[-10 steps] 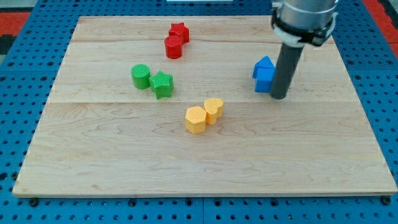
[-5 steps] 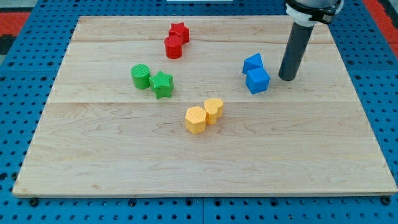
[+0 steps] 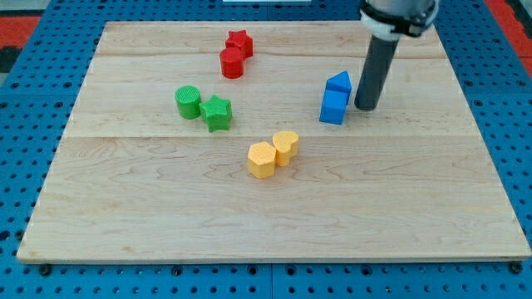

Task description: Move the blue blocks towards the left side

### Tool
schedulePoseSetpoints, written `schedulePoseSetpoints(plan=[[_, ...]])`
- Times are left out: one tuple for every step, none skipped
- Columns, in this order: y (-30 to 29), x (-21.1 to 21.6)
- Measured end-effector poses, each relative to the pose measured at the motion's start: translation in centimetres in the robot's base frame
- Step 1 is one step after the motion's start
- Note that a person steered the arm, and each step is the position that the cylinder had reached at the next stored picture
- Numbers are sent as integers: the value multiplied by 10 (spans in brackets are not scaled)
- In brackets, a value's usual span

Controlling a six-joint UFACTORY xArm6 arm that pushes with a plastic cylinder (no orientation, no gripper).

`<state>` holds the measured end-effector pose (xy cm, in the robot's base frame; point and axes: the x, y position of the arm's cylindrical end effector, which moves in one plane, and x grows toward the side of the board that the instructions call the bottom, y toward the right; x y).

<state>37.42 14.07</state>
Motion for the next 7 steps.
schedulePoseSetpoints(plan=[[-9, -19], [-21, -26], [-23, -35], [-21, -43], [11, 14], [-4, 19], [-32, 17]])
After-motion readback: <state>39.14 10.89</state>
